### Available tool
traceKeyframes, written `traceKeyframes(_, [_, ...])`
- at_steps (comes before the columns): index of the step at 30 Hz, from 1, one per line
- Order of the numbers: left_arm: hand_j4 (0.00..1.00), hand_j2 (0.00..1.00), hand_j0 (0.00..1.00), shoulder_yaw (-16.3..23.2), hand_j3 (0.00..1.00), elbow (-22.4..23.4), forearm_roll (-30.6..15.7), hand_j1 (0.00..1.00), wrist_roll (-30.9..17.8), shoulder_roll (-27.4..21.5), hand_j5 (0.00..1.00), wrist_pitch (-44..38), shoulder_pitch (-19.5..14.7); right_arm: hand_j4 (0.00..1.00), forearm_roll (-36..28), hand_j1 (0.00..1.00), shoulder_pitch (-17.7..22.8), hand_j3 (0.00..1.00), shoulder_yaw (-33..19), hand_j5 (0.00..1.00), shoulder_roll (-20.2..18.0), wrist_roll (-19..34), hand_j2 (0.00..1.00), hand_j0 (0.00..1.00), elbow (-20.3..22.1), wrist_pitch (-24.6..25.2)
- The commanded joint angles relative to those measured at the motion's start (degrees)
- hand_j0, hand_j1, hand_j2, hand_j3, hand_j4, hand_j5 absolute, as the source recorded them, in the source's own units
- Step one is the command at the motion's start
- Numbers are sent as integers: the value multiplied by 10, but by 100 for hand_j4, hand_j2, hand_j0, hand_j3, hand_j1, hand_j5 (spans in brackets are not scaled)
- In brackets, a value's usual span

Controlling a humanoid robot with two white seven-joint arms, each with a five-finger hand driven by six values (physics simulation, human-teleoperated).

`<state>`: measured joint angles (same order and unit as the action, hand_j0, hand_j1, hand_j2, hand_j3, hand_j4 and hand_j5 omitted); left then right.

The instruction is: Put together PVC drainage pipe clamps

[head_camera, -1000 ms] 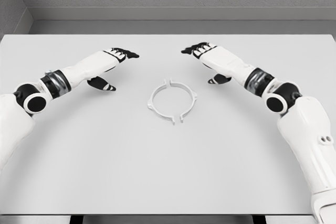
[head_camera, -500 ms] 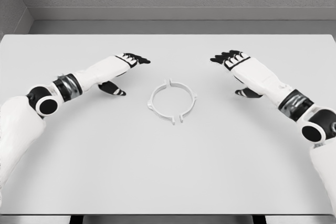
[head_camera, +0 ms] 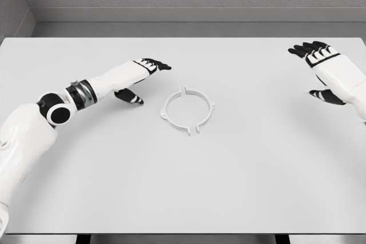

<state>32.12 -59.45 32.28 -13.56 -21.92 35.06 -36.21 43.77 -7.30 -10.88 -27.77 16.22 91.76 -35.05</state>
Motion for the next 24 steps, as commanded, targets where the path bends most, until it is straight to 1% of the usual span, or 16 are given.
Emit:
traceKeyframes(1, [100, 100, 100, -1, 100, 0, -5, 100, 0, 0, 100, -1, -1, 100, -4, 100, 2, 100, -7, 100, -17, -4, 100, 100, -1, 1])
traceKeyframes(8, [100, 100, 100, 0, 100, -9, -11, 100, 0, 0, 100, -1, 2, 100, -5, 100, 7, 100, -8, 100, -15, 0, 100, 100, -1, 1])
traceKeyframes(16, [100, 100, 100, 4, 100, -68, -13, 100, 3, -14, 100, -1, 7, 100, -5, 100, 7, 100, -9, 100, -15, 0, 100, 100, 0, 1])
traceKeyframes(19, [100, 100, 100, 7, 100, -84, -13, 100, 3, -15, 100, -1, 17, 100, -5, 100, 7, 100, -9, 100, -14, 0, 100, 100, -1, 1])
traceKeyframes(22, [100, 100, 100, 8, 100, -114, -13, 100, 4, -32, 100, -1, 33, 100, -5, 100, 7, 100, -9, 100, -15, 0, 100, 100, -2, 1])
traceKeyframes(24, [100, 100, 100, 7, 100, -123, -13, 100, 4, -34, 100, -1, 37, 100, -5, 100, 7, 100, -8, 100, -14, 0, 100, 100, -1, 1])
